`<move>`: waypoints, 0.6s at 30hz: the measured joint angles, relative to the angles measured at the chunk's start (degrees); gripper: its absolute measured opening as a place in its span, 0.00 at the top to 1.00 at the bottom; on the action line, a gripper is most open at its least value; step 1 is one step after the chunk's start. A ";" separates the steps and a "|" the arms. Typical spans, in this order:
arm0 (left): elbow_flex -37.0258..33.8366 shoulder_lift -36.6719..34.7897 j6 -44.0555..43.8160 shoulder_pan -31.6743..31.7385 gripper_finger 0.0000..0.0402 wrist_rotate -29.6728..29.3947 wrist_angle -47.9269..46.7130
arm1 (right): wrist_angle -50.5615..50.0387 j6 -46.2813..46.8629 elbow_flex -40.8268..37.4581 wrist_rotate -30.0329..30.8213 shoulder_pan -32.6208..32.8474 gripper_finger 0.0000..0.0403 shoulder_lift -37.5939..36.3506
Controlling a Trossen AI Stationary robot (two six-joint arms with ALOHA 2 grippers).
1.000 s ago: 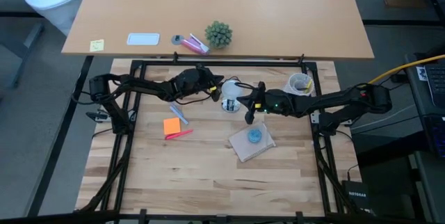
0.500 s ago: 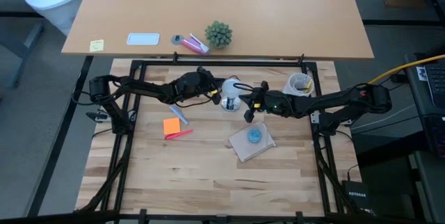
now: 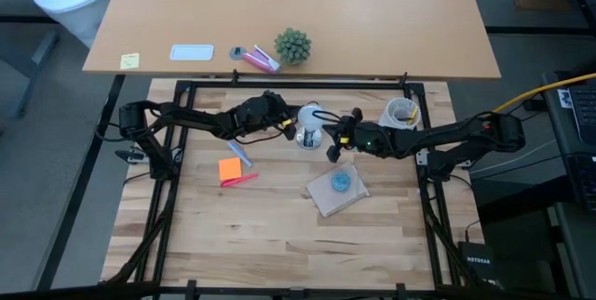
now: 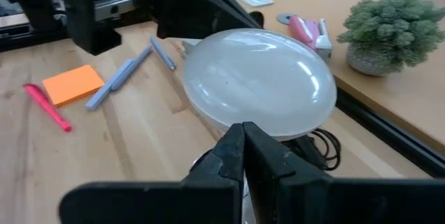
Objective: Screw lightbulb
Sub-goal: Remove the lightbulb from the lamp
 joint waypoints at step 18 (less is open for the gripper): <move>-0.28 0.46 -1.80 -1.07 1.00 4.12 -3.47 | -1.29 0.38 0.00 6.66 -0.39 0.97 0.11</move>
